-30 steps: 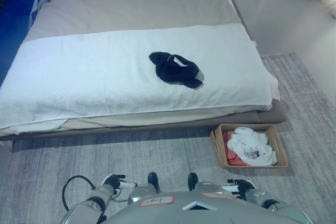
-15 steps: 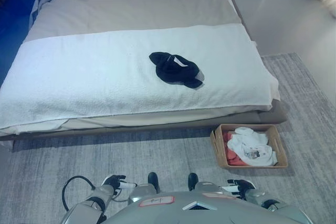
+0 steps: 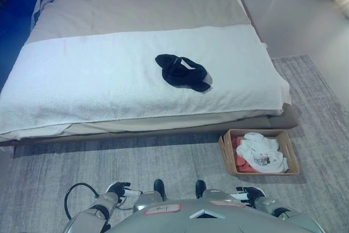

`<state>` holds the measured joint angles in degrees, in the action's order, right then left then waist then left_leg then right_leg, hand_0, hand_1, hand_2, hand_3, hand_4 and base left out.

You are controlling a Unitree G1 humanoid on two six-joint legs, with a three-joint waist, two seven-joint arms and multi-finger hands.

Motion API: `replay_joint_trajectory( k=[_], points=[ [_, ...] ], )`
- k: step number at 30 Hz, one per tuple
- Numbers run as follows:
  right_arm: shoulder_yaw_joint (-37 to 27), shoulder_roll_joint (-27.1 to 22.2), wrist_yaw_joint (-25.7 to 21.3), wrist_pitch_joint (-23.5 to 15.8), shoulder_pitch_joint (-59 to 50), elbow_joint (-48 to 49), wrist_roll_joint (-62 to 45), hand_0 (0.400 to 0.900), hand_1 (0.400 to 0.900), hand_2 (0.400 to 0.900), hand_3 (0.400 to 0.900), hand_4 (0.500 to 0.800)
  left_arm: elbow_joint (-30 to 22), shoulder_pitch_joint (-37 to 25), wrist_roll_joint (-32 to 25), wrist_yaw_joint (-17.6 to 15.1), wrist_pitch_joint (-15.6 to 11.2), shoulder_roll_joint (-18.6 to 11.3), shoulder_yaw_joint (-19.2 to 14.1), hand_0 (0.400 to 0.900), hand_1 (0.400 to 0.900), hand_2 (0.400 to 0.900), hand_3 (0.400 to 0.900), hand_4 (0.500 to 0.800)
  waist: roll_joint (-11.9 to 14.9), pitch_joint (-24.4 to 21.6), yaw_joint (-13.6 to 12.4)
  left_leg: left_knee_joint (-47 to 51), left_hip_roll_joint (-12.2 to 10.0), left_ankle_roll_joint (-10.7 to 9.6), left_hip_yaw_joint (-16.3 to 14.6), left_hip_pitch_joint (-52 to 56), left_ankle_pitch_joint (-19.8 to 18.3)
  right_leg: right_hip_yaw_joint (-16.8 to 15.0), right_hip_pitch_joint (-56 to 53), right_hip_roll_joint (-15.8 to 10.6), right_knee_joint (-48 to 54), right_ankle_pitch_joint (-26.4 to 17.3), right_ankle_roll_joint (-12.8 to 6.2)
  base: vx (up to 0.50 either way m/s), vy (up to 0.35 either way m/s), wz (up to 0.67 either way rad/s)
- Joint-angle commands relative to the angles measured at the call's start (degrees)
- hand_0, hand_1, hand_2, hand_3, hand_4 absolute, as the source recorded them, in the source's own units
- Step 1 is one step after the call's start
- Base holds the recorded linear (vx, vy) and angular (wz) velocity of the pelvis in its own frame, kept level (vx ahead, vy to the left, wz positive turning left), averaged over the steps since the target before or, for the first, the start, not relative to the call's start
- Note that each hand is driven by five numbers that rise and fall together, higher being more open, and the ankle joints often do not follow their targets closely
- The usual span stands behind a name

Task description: Put the clothes on the bed into the basket.

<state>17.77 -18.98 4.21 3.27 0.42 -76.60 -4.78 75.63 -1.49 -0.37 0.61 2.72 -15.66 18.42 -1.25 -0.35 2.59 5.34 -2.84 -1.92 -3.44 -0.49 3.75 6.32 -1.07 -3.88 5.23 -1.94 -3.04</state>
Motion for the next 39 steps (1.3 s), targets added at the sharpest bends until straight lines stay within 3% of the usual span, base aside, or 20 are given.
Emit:
replay_joint_trajectory(
  k=[1, 9, 20, 24, 25, 26, 28, 34, 35, 38, 39],
  points=[
    [1.51, -1.58, -0.01, 0.13, -2.75, -4.27, 1.06, 0.9, 0.9, 0.9, 0.9, 0.8, 3.22, -3.47, 0.7, -0.78, 0.06, -1.12, -1.67, 0.9, 0.9, 0.9, 0.9, 0.8, 1.52, 1.86, -1.12, -0.34, 0.47, -1.07, -0.25, 2.56, -6.31, 1.65, -1.06, -2.15, -0.23, 3.1, -2.91, 0.0, 0.0, 0.0],
    [1.6, -1.99, 0.18, 0.19, -2.85, -4.07, 1.39, 0.9, 0.9, 0.9, 0.9, 0.8, 2.59, -3.6, 0.26, -0.66, 0.18, -1.37, -1.5, 0.9, 0.9, 0.9, 0.9, 0.8, 1.54, 1.95, -1.06, -0.34, 0.38, -0.74, 0.28, 3.25, -6.79, 1.65, -1.36, -1.95, -1.83, 4.32, -2.55, 0.02, -0.011, 0.04],
    [2.28, -3.41, -0.02, -0.04, -4.64, -2.36, 0.21, 0.9, 0.9, 0.9, 0.9, 0.8, 2.25, -4.32, -1.08, -0.52, 0.44, -2.51, -1.93, 0.9, 0.9, 0.9, 0.9, 0.8, 1.12, 3.71, -1.6, -6.23, -0.68, -1.06, 2.96, -0.98, -6.91, 0.29, 2.73, 0.37, -8.52, 8.26, 0.19, 0.0, -0.097, 0.1],
    [2.61, -4.01, -0.26, -0.38, -4.65, -1.78, 0.09, 0.9, 0.9, 0.9, 0.9, 0.8, 2.21, -4.23, -1.79, -0.16, 0.37, -2.28, -1.97, 0.9, 0.9, 0.9, 0.9, 0.8, 1.32, 4.75, -1.75, -11.5, 0.28, -1.73, 4.93, -3.74, -7.2, 0.58, 1.91, 1.24, -7.7, 8.78, 1.56, 0.02, -0.153, 0.21],
    [2.69, -4.29, -0.12, -0.44, -4.67, -1.52, 0.08, 0.9, 0.9, 0.9, 0.9, 0.8, 2.21, -4.28, -1.99, -0.08, 0.4, -2.19, -1.94, 0.9, 0.9, 0.9, 0.9, 0.8, 1.47, 5.21, -1.88, -13.4, 0.93, -1.86, 5.53, -4.59, -7.42, 0.69, 1.6, 1.21, -7.47, 8.78, 1.87, -0.01, -0.134, 0.19],
    [2.74, -4.93, -0.2, -0.47, -4.83, -1.01, 0.05, 0.9, 0.9, 0.9, 0.9, 0.8, 2.08, -4.39, -2.22, 0.14, 0.41, -1.98, -1.8, 0.9, 0.9, 0.9, 0.9, 0.8, 1.66, 6.34, -2.24, -17.69, 2.97, -2.09, 6.93, -6.74, -7.2, 0.87, 1.09, 1.13, -7.17, 8.62, 2.3, -0.01, -0.175, 0.28],
    [2.58, -5.15, -0.23, -0.55, -4.84, -0.84, -0.1, 0.9, 0.9, 0.9, 0.9, 0.8, 2.07, -4.4, -2.28, 0.19, 0.38, -1.9, -1.68, 0.9, 0.9, 0.9, 0.9, 0.8, 1.63, 6.61, -2.01, -19.35, 3.45, -2.09, 6.82, -8.14, -7.32, 1.27, 0.97, 1.17, -7.06, 8.82, 2.48, -0.01, -0.113, 0.26],
    [2.15, -6.06, -0.98, -0.71, -4.75, -0.96, -0.76, 0.9, 0.9, 0.9, 0.9, 0.8, 1.67, -4.49, -2.07, 0.48, 0.24, -1.72, -0.32, 0.9, 0.9, 0.9, 0.9, 0.8, 1.13, 7.02, -2.39, -11.89, 3.59, -1.59, 7.68, -16.68, -0.31, 2.74, 1.16, 2.73, -7.27, 10.52, 3.11, 0.05, -0.046, 0.09],
    [2.52, -6.02, -1.11, -0.85, -4.98, -0.73, -0.86, 0.9, 0.9, 0.9, 0.9, 0.8, 1.38, -4.31, -2.15, 0.28, 0.08, -2.0, -0.07, 0.9, 0.9, 0.9, 0.9, 0.8, 1.08, 7.28, -2.76, -7.8, 2.33, -1.71, 8.07, -18.51, 1.35, 1.93, 0.61, 3.55, -7.23, 11.16, 3.15, 0.11, -0.004, -0.18],
    [2.8, -5.76, -1.23, -1.07, -4.97, -0.47, -0.97, 0.9, 0.9, 0.9, 0.9, 0.8, 1.39, -4.03, -2.1, 0.16, 0.01, -2.06, 0.1, 0.9, 0.9, 0.9, 0.9, 0.8, 1.13, 7.46, -3.08, -4.47, 1.36, -1.93, 7.93, -18.79, 2.54, 0.59, -0.75, 4.16, -6.78, 11.68, 2.93, 0.21, 0.034, -0.36],
    [2.83, -5.71, -1.17, -1.19, -4.98, -0.46, -1.09, 0.9, 0.9, 0.9, 0.9, 0.8, 1.52, -3.81, -2.22, 0.09, -0.05, -2.21, -0.16, 0.9, 0.9, 0.9, 0.9, 0.8, 1.12, 7.26, -3.25, -2.94, 0.68, -2.19, 8.56, -18.87, 3.72, -1.17, -2.1, 4.66, -6.21, 12.21, 2.66, 0.21, 0.064, -0.46]
  ],
)
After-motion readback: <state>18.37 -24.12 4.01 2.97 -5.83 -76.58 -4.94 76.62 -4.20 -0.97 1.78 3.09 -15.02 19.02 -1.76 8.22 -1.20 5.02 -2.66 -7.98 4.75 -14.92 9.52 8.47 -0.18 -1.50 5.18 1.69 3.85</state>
